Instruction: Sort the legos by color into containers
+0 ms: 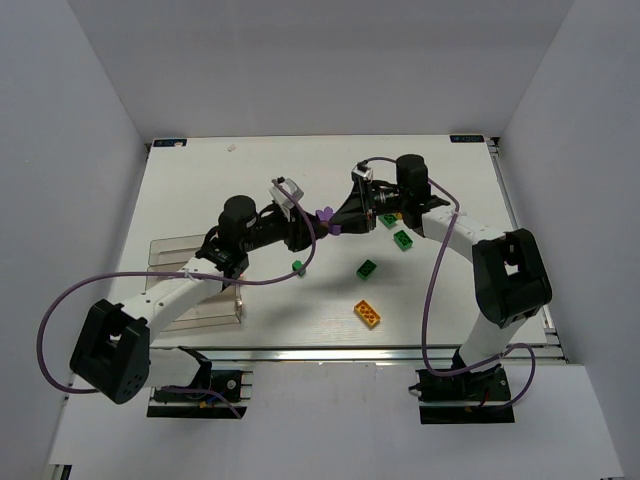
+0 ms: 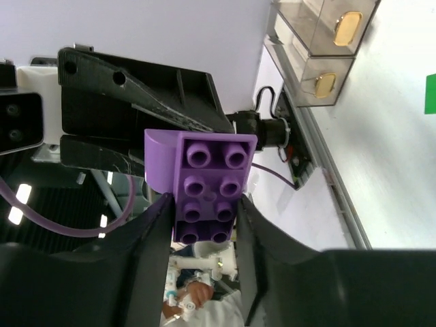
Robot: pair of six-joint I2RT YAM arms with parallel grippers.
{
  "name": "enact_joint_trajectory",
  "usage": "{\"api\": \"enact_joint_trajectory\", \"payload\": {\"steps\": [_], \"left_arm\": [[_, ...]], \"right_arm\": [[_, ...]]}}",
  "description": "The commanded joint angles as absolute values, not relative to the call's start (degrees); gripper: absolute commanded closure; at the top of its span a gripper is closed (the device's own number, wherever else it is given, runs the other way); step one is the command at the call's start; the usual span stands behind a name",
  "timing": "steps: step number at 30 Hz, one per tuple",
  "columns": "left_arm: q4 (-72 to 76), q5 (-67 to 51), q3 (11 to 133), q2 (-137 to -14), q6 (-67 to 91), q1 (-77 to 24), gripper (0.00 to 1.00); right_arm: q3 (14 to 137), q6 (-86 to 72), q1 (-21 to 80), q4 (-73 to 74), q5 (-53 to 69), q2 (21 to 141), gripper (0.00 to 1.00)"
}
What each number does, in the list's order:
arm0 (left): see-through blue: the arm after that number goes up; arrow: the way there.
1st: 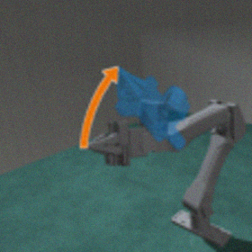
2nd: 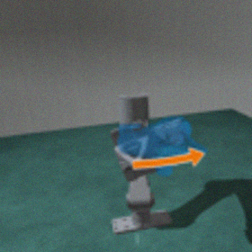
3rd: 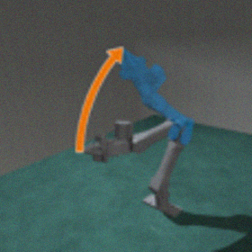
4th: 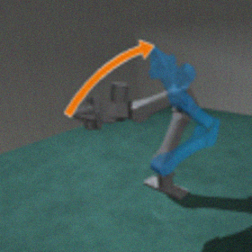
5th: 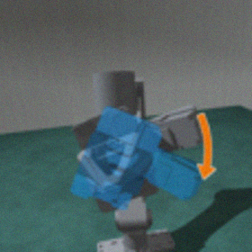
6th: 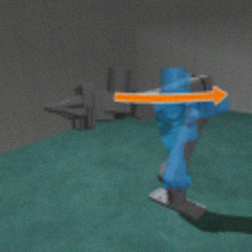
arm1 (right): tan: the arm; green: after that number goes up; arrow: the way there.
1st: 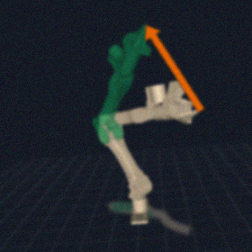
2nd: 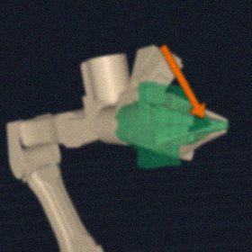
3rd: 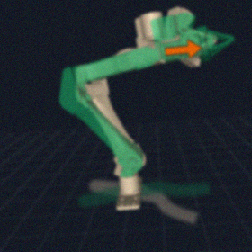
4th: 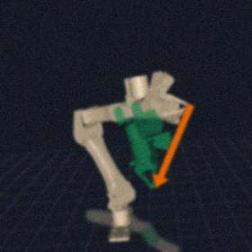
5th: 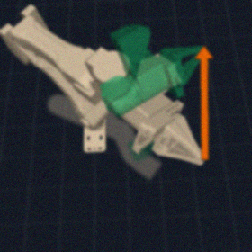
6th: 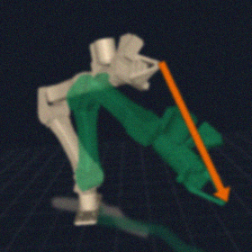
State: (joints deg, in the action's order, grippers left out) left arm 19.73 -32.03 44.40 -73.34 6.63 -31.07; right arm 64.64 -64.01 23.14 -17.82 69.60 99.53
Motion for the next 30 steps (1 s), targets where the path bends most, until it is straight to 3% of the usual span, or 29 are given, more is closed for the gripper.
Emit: {"api": "enact_joint_trajectory", "payload": {"steps": [1,2,4,5,6,10,15,22,27,30], "left_arm": [[24.3,-33.3,44.6,-72.7,7.9,-31.5,1.00],[24.2,-33.3,44.5,-72.7,7.7,-31.5,1.00],[23.9,-32.7,44.1,-72.2,7.5,-31.5,1.00],[23.8,-32.5,43.7,-72.2,7.3,-31.5,1.00],[23.7,-32.3,43.5,-71.9,7.2,-31.5,1.00],[20.7,-29.3,42.4,-69.4,6.2,-31.5,1.00],[14.6,-18.6,37.2,-62.2,7.1,-29.2,1.00],[8.7,-8.6,32.5,-53.6,12.0,-28.7,1.00],[-15.2,22.8,37.8,-54.5,29.4,-28.7,1.00],[-24.9,31.3,43.0,-57.9,34.0,-27.3,1.00]], "right_arm": [[63.1,-69.2,23.6,-25.9,70.8,99.4,0.62],[63.1,-69.5,23.5,-26.3,70.7,99.2,0.73],[62.4,-70.8,23.5,-28.4,70.8,99.1,0.82],[62.2,-71.3,23.3,-28.9,70.9,99.1,0.96],[62.1,-71.7,23.2,-29.5,70.9,99.1,1.00],[62.1,-68.8,22.5,-29.5,68.9,99.1,1.00],[75.3,-41.5,21.0,4.5,60.3,100.3,1.00],[74.3,-40.5,19.9,4.2,59.5,101.5,1.00],[78.1,-28.1,20.9,13.0,54.1,101.7,1.00],[80.3,-23.9,21.3,17.7,51.4,102.0,1.00]]}}
